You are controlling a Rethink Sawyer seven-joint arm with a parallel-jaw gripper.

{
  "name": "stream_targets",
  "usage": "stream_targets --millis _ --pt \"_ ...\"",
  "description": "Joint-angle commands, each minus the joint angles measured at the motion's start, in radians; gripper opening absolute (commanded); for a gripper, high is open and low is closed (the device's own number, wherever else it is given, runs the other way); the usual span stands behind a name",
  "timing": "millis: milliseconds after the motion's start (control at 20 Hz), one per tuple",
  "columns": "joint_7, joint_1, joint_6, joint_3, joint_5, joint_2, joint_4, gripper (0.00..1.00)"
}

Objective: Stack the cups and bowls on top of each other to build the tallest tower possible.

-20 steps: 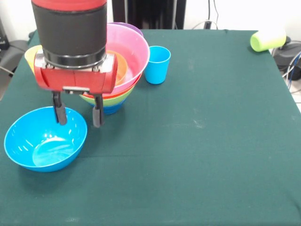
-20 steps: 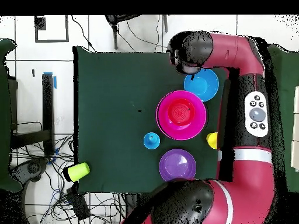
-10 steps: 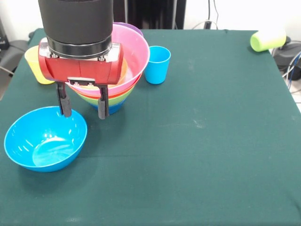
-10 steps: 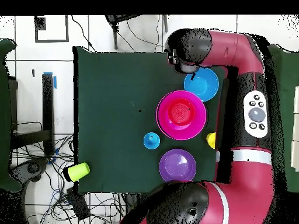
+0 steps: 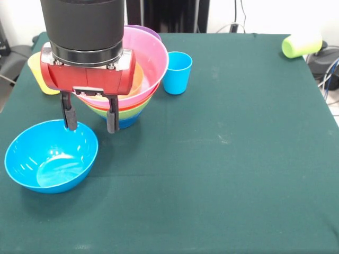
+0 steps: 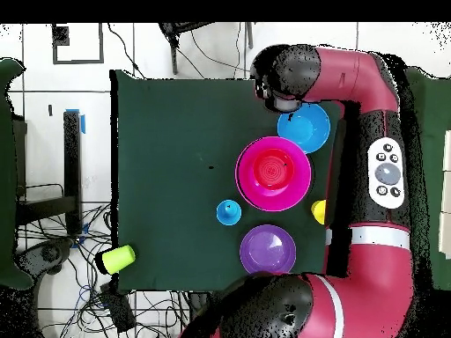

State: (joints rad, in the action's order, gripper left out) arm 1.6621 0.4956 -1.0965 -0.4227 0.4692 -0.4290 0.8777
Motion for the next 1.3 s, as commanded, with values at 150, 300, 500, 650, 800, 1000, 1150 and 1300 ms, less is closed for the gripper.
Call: stream_targets --millis 150,300,500,650,800,1000,1150,1300 --pt "-0.065 -0.036 -0.027 0.02 0.031 0.043 0.05 1.0" --pt "-0.068 -0.038 -0.03 0.018 0.03 0.051 0.034 1.0" --pt "-0.088 -0.037 -0.016 0.003 0.037 0.085 -0.007 1.0" --pt "-0.096 -0.036 0.0 -0.002 0.041 0.103 -0.022 1.0" --pt "-0.098 -0.036 0.004 -0.003 0.04 0.109 -0.03 1.0" --pt "-0.092 -0.033 0.028 0.004 0.04 0.094 -0.001 1.0" --pt "-0.087 -0.034 0.041 0.007 0.042 0.089 0.005 1.0" --pt "-0.085 -0.039 0.043 0.008 0.048 0.094 -0.01 1.0"
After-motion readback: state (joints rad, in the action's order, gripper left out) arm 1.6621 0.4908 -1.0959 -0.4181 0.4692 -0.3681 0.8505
